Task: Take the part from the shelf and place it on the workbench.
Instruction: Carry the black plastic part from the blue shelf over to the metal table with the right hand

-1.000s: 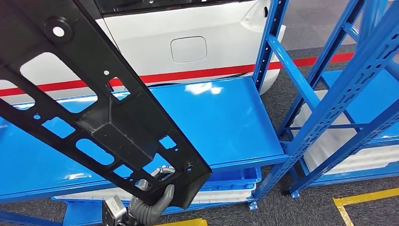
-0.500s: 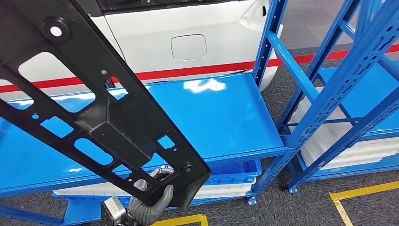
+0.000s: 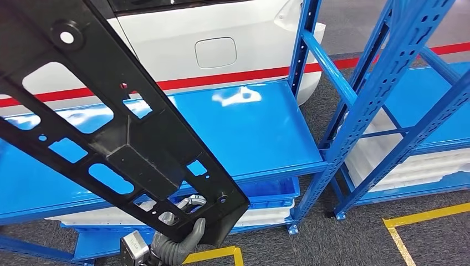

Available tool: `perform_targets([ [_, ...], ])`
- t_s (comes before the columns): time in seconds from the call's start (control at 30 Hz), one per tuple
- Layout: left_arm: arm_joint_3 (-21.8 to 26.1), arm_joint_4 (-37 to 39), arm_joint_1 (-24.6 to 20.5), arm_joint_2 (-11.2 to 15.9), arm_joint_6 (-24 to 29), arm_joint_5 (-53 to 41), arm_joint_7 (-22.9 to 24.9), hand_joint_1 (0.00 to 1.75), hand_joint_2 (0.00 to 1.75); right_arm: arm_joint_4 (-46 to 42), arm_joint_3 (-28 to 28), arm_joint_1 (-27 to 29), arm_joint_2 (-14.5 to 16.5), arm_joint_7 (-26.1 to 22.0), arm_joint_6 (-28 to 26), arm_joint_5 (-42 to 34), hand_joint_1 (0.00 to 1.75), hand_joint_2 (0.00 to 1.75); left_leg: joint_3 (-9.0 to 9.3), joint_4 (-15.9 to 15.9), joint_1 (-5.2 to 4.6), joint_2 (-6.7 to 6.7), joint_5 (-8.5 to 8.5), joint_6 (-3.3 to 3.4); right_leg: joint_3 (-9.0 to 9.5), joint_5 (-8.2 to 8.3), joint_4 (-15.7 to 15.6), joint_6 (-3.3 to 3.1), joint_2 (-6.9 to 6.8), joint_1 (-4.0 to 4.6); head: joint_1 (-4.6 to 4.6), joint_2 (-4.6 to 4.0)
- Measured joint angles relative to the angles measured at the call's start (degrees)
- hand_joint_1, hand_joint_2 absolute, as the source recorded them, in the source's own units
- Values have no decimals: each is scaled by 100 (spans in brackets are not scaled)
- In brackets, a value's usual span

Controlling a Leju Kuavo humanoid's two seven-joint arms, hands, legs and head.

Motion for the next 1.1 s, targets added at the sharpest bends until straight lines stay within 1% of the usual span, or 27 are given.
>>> perform_targets([
  [0.03, 0, 0, -1, 1, 0, -1, 0, 175, 175, 0, -1, -3, 3, 0, 0, 0, 0, 0, -86, 196, 15, -4, -158, -33, -33, 35, -5, -41, -1, -7, -3, 1],
  [0.07, -1, 0, 0, 1, 0, -2, 0, 175, 175, 0, -1, -8, 4, 0, 0, 0, 0, 0, -218, 514, 27, -8, -383, -68, -71, 69, -6, -69, -2, -11, -7, 1],
  [0.13, -2, 0, 3, 2, 0, -4, 0, 175, 175, -1, -1, -9, 4, 0, 0, -1, 0, 0, -527, 1337, 42, -10, -833, -116, -157, 128, -5, -92, -2, -5, -13, 1],
  [0.17, -2, 0, 5, 3, 0, -4, 0, 175, 175, -1, -1, -7, 4, 1, 0, -1, 0, 0, -606, 1605, 45, -10, -939, -126, -200, 158, -4, -91, -2, -2, -13, 0],
  [0.2, -2, 0, 6, 3, 0, -4, 0, 175, 175, -1, -1, -4, 3, 1, 0, -1, 0, 0, -579, 1660, 46, -11, -943, -124, -241, 189, -3, -88, -1, 1, -14, 0],
  [0.23, -2, 0, 6, 4, 0, -1, -1, 175, 175, -1, -1, -4, 4, 2, 0, -1, 0, 0, -424, 1456, 46, -12, -843, -110, -278, 219, -3, -81, 3, 2, -14, 1],
  [0.3, -1, -1, -4, 3, 0, 7, -4, 175, 175, -1, -1, -6, 10, 2, 0, -1, 0, 0, 138, 534, 33, -31, -534, -50, -324, 276, -4, -59, 13, 1, -14, 1],
  [0.33, -1, -2, -11, 3, 0, 11, -7, 175, 175, -1, -1, -9, 14, 2, 0, -1, 0, 0, 372, 121, 13, -45, -410, -15, -340, 303, -5, -36, 16, 3, -13, 1],
  [0.37, 0, -2, -18, 2, 0, 13, -11, 175, 175, -1, -1, -12, 18, 2, 0, 0, 0, 0, 512, -141, -13, -58, -341, 15, -353, 330, -6, -8, 15, 0, -14, 0],
  [0.43, 1, -2, -18, 2, 0, 17, -16, 175, 175, -1, -1, -16, 26, 3, 0, 1, 0, 0, 530, -238, -59, -67, -284, 69, -367, 388, -21, 65, 9, -8, -13, 0],
  [0.47, 1, -3, -19, 2, 0, 21, -16, 175, 175, -1, -1, -16, 28, 6, 0, 1, 0, 0, 505, -267, -53, -64, -237, 104, -376, 410, -28, 104, 7, -9, -13, 0],
  [0.5, 0, -3, -21, 1, 0, 25, -15, 175, 175, -1, -1, -16, 28, 10, 0, -1, 0, 0, 487, -298, -43, -56, -179, 142, -403, 379, -1, 135, 7, -10, -11, 0],
  [0.53, 1, -4, -27, 1, 0, 28, -14, 175, 175, -1, 0, -16, 28, 14, 0, -1, 0, 0, 459, -332, -31, -45, -115, 186, -463, 258, 111, 156, 6, -5, -7, 0],
  [0.57, 1, -4, -30, 0, 0, 34, -13, 175, 175, -1, 0, -17, 26, 19, 0, -2, 0, 0, 417, -359, -19, -32, -49, 219, -564, 42, 349, 170, 6, 1, -2, 0],
  [0.63, 2, -3, -25, 0, 0, 44, -11, 175, 175, 1, 1, -15, 23, 25, 0, -3, 0, 0, 309, -353, -32, -12, 44, 259, -817, -491, 1110, 183, 5, 2, 9, 1],
  [0.67, 1, -2, -20, 0, 0, 48, -10, 175, 175, 1, 1, -13, 22, 30, 0, -4, 0, 0, 247, -347, -39, -6, 90, 262, -896, -653, 1448, 191, 5, 1, 10, 1],
  [0.7, 1, -2, -17, 0, 0, 48, -9, 175, 175, 1, 1, -11, 21, 35, 0, -4, 0, 0, 185, -339, -43, -2, 133, 261, -889, -695, 1612, 197, 5, -1, 10, 1],
  [0.73, 0, -2, -17, 0, 0, 48, -9, 175, 175, 1, 1, -9, 20, 43, 0, -4, 0, 0, 122, -326, -44, 0, 172, 253, -773, -629, 1549, 200, 4, -4, 10, 1],
  [0.77, 0, -2, -17, 0, 0, 49, -9, 175, 175, 1, 1, -8, 19, 49, 0, -5, 0, 0, 61, -305, -41, 0, 205, 240, -542, -493, 1251, 202, 3, -11, 10, 1],
  [0.83, 2, -2, -20, 1, 0, 50, -9, 175, 175, 0, 1, -19, 16, 56, 0, -5, 0, 0, -54, -228, -45, -2, 254, 198, 41, -278, 389, 187, 3, -18, 10, 1],
  [0.87, 3, -2, -21, 1, 0, 50, -7, 175, 175, -1, 1, -26, 16, 55, 0, -4, 0, 0, -93, -187, -51, -1, 274, 170, 224, -222, 92, 160, 8, -14, 8, 1],
  [0.9, 5, -2, -24, 1, 0, 50, -5, 175, 175, -1, 0, -32, 16, 55, 0, -4, 0, 0, -123, -151, -57, 0, 295, 140, 306, -215, -57, 126, 15, -3, 5, 1],
  [0.97, 3, -2, -25, 1, 0, 51, 0, 175, 175, -1, 1, -28, 17, 56, 0, -4, 0, 0, -154, -121, -54, 0, 348, 77, 252, -177, -60, 45, 26, 11, 1, 1],
  [1.0, 4, -2, -25, 2, 0, 51, 1, 175, 175, -1, 1, -27, 20, 57, 0, -4, 0, 0, -186, -89, -42, -4, 331, 47, 221, -148, -64, 4, 23, 8, 0, 2],
  [1.03, 4, -2, -23, 3, 0, 52, 1, 175, 175, -1, 1, -28, 22, 58, -1, -3, 0, 0, -245, 20, -30, -9, 215, 12, 172, -98, -67, -40, 18, 2, -3, 2],
  [1.07, 5, -2, -24, 4, 0, 52, 1, 175, 175, -1, 1, -30, 25, 60, -1, -1, 0, 0, -341, 251, -14, -14, 2, -25, 109, -39, -73, -78, 13, -6, -8, 2],
  [1.1, 7, -2, -25, 4, -1, 52, 1, 175, 175, -1, 1, -36, 27, 61, -1, 0, 0, 0, -465, 597, 3, -18, -285, -63, 37, 21, -69, -99, 10, -5, -13, 2],
])
